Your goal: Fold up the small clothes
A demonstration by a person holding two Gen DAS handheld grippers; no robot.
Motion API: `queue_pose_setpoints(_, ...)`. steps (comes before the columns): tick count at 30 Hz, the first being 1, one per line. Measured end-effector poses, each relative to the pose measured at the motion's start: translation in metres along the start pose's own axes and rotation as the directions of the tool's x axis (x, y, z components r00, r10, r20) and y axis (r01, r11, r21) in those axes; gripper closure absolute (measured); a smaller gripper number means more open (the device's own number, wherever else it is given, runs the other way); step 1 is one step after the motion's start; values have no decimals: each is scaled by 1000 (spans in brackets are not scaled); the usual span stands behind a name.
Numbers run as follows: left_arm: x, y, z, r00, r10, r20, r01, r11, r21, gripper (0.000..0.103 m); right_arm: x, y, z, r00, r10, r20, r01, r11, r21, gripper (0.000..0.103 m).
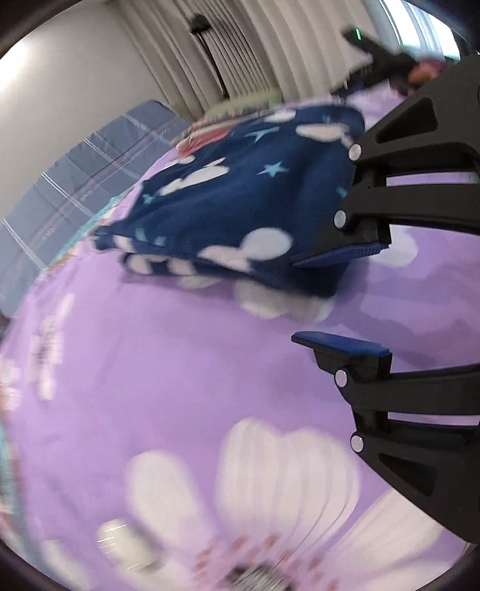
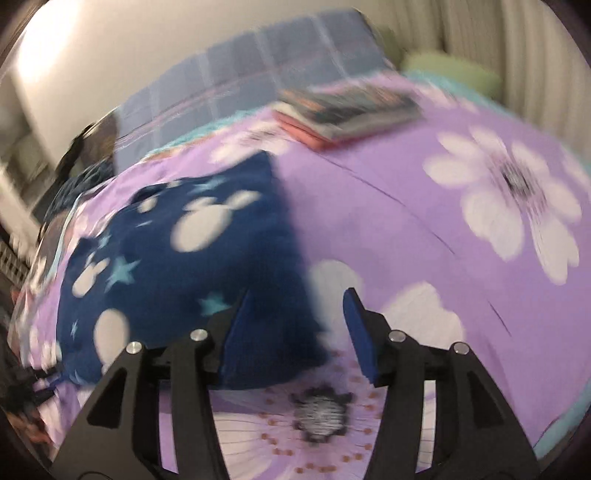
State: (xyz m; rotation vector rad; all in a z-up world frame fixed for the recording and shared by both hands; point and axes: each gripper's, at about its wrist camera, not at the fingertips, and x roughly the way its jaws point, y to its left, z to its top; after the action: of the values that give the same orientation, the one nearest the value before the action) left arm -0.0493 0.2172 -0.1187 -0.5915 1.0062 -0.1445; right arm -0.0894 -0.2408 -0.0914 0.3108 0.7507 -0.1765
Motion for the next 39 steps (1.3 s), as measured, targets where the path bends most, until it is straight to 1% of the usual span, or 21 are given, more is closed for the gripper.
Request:
queue_pose_setpoints(2, -6, -6, 9, 998, 22, 59, -23, 1000, 15, 68, -1, 33, -2, 998, 65, 25, -62, 995, -79, 50)
queue_pose_setpoints(4, -10, -22, 17, 994, -34, 105, 30, 999, 37, 68, 4, 69, -5, 989, 143, 28, -137, 979, -151, 50)
queue_pose_setpoints(6, -6, -44, 24, 988, -72, 135, 60, 994, 91, 68, 9, 94, -9, 981, 192, 22, -184, 965, -184, 50)
queue_pose_setpoints(8, 5, -71, 28, 983, -82, 166, 46, 977, 209, 68, 14, 118, -9, 970, 242, 19, -233, 951, -202, 50)
queue_pose_setpoints(11, 40, -89, 28, 992, -41, 122, 2, 954, 301, 68, 27, 141, -13, 967, 255, 3, -247, 941, -233, 50)
queue_pose_setpoints(12, 58, -87, 27, 995, 4, 95, -33, 952, 304, 68, 35, 144, -15, 970, 241, -15, -237, 942, -237, 50)
queue_pose_setpoints(14, 71, -87, 23, 991, 50, 124, -90, 935, 342, 68, 56, 144, -25, 976, 196, -94, -212, 951, -226, 50)
queue_pose_setpoints(16, 72, -93, 13, 981, 67, 185, -142, 893, 427, 67, 79, 136, -37, 966, 188, -176, -221, 956, -193, 49)
queue_pose_setpoints(17, 71, -96, 9, 976, 79, 203, -166, 874, 456, 67, 81, 131, -41, 965, 211, -158, -237, 956, -174, 48)
queue_pose_setpoints(19, 68, -98, 6, 971, 89, 222, -189, 854, 485, 67, 79, 133, -42, 968, 207, -144, -234, 949, -211, 47)
queue_pose_setpoints(21, 64, -93, 6, 972, 80, 220, -180, 854, 487, 66, 79, 134, -40, 967, 204, -153, -234, 947, -220, 46)
queue_pose_setpoints(25, 55, -89, 13, 980, 44, 196, -129, 885, 447, 65, 76, 125, -31, 949, 253, -186, -286, 941, -178, 46)
queue_pose_setpoints(27, 50, -98, 9, 981, 32, 192, -119, 879, 461, 65, 66, 115, -27, 942, 281, -185, -311, 937, -158, 46)
queue_pose_setpoints(29, 45, -122, 3, 983, -8, 182, -92, 840, 535, 65, 48, 100, -14, 939, 314, -143, -334, 930, -152, 46)
queue_pose_setpoints(31, 48, -154, -9, 986, -37, 164, -72, 788, 611, 61, 31, 77, 5, 943, 322, -88, -331, 935, -126, 43)
queue_pose_setpoints(33, 58, -184, -23, 991, -66, 117, -28, 749, 662, 55, 19, 44, 30, 965, 263, -25, -264, 961, -79, 43)
queue_pose_setpoints(35, 75, -219, -46, 995, -89, 32, 39, 697, 716, 52, 19, 12, 51, 988, 156, 1, -156, 987, -48, 43)
queue_pose_setpoints(36, 85, -240, -61, 996, -92, -12, 71, 664, 744, 52, 24, -2, 57, 995, 102, -3, -102, 994, -39, 44)
queue_pose_setpoints(37, 91, -254, -71, 995, -96, -39, 92, 642, 761, 51, 32, -15, 64, 998, 54, -23, -54, 998, -19, 53)
queue_pose_setpoints(38, 97, -270, -82, 993, -101, -66, 114, 617, 779, 51, 44, -32, 68, 997, 38, -69, -36, 999, 22, 63)
queue_pose_setpoints(39, 101, -281, -90, 992, -101, -80, 125, 601, 789, 51, 55, -47, 70, 990, 84, -116, -76, 995, 70, 65)
